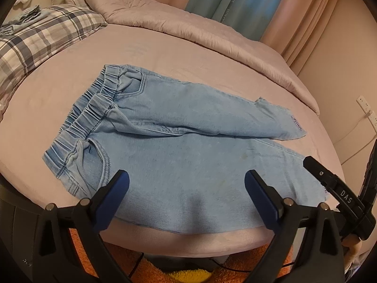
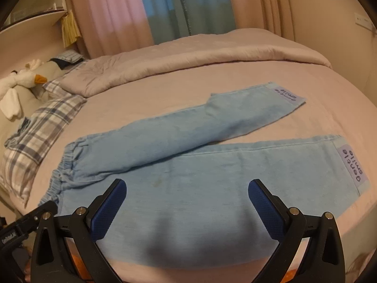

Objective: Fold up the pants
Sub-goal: 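Move both grippers over the light-blue denim pants, open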

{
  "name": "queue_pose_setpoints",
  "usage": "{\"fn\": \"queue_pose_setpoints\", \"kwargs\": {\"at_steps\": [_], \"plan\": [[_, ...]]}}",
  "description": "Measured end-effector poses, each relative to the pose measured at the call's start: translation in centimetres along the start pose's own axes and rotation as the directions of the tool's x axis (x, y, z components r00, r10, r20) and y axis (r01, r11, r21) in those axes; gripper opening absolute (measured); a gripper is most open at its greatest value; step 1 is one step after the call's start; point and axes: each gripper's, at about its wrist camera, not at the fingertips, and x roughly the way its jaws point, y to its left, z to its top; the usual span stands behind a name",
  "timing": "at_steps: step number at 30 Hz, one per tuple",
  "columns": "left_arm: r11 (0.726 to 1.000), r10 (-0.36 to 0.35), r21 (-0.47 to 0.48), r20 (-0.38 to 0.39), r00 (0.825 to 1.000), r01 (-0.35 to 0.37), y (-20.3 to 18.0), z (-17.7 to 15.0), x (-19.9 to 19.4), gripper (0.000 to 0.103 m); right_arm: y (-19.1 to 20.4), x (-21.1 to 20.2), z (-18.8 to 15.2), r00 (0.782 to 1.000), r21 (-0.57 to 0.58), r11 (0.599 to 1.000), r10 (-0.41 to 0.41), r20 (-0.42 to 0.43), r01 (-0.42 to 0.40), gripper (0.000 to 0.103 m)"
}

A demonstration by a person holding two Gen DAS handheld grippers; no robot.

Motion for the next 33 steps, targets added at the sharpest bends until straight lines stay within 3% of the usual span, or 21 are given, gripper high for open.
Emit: {"fn": "queue_pose_setpoints", "kwargs": {"at_steps": [33], "plan": [[0.999,0.028,0.02,-0.03,0.999,-0.027,-0.9,-0.2,1.5,0.093,-2.3,-0.3,0.0,0.997,0.062,0.998,-0.029,-0.07,0.033,0.103]]}}
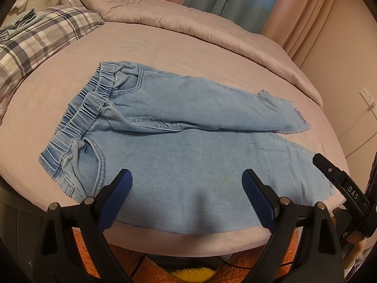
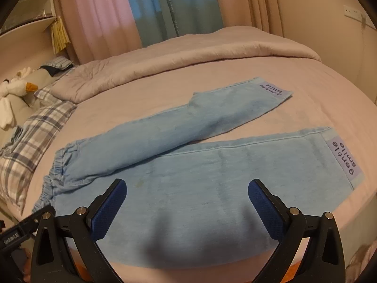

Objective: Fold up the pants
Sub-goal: 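Move both grippers over the light-blue denim pants, open, then grasp the waistband with the left gripper while the right gripper grasps the labeled cuff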

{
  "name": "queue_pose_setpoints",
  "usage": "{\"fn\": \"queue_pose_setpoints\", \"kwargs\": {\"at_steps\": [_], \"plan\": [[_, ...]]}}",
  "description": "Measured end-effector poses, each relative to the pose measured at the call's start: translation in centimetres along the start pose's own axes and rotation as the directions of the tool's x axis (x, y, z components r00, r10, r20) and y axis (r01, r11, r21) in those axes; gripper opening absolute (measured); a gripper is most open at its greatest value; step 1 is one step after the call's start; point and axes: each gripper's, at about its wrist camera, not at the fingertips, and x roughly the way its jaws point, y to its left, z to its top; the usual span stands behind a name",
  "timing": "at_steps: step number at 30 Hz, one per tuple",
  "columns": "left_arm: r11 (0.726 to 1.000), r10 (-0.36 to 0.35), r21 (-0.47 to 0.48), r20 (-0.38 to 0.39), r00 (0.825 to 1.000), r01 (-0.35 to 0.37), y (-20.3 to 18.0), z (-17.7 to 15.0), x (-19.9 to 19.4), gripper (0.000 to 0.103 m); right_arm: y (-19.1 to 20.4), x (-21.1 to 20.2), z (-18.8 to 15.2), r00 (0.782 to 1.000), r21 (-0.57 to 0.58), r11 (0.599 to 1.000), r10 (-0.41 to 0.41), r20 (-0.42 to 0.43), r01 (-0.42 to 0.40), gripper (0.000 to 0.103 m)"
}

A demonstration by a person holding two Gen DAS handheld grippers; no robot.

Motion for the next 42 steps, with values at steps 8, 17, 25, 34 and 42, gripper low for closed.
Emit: {"fn": "queue_pose_setpoints", "kwargs": {"at_steps": [8,17,25,34,42], "plan": [[1.0,0.007,-0.007,-0.01,1.0,-0.007,0.4,0.0,0.3,0.087,-0.6,0.1,0.0,1.0,0.014,1.0,-0.011,-0.018,0.011,0.103],[0.998,0.043,-0.043,0.001,0.999,-0.043,2.3,0.5,0.3,0.086,-1.7,0.1,-0.1,0.999,0.041,0.999,-0.03,-0.034,0.032,0.102],[0.96,0.213,-0.193,0.037,0.976,-0.202,9.6,1.7,-0.6,0.084,-7.4,-0.1,0.3,0.991,0.148,0.98,-0.127,-0.036,0.131,0.099],[0.914,0.16,-0.368,-0.066,0.985,-0.173,15.7,0.8,2.1,0.063,-21.0,-2.0,-1.5,0.941,0.424,0.841,-0.316,-0.12,0.337,0.081],[0.909,0.039,-0.412,-0.045,0.998,-0.054,16.2,1.6,3.0,0.029,-28.0,-3.0,-5.2,0.935,0.553,0.754,-0.29,-0.206,0.355,0.075]]}}
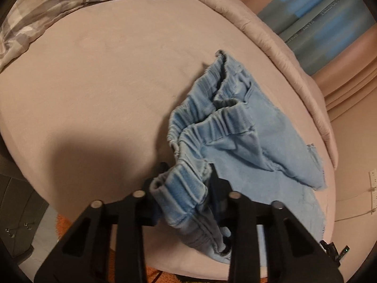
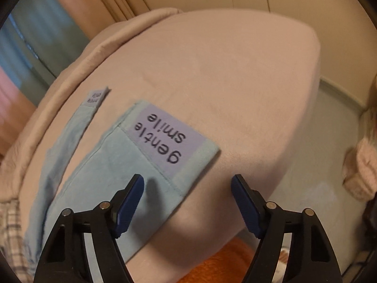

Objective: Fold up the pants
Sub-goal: 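Grasp the waistband with the left gripper while the right gripper grasps the labeled cuff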

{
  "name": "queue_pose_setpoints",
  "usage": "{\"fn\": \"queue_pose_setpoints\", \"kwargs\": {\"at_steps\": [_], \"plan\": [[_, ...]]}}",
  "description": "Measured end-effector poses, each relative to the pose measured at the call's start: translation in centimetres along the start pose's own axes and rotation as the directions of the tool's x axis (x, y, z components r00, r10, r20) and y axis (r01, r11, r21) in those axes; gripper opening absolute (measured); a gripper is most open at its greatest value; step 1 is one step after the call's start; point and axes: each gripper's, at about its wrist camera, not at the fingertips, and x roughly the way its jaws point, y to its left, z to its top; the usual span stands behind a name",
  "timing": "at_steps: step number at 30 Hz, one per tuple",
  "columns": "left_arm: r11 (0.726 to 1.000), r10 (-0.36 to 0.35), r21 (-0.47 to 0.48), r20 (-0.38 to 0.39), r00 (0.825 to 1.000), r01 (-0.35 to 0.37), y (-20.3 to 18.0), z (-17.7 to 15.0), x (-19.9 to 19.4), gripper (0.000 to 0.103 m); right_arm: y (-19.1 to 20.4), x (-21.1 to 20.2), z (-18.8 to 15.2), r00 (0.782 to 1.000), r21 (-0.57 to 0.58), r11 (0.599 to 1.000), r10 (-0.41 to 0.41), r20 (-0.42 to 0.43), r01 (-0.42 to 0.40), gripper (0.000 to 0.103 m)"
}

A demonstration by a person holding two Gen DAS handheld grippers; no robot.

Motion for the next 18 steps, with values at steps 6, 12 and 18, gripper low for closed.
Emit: {"fn": "queue_pose_setpoints", "kwargs": {"at_steps": [6,12,18], "plan": [[0.994,-0.017,0.112,0.096,0.995,0.006,-4.5,2.7,-2.4,0.025,2.1,-0.3,1.8,0.999,-0.013,1.0,0.008,-0.034,-0.008,0.016],[0.992,-0.022,0.125,0.148,0.989,0.004,-4.0,2.7,-4.8,0.024,6.9,-5.5,6.0,0.97,-0.111,0.966,0.241,0.04,-0.235,0.014],[0.996,0.053,0.074,-0.025,0.998,-0.051,0.5,-0.7,0.1,0.026,5.0,-8.6,4.7,0.956,-0.132,0.966,0.242,0.165,-0.222,0.014]]}}
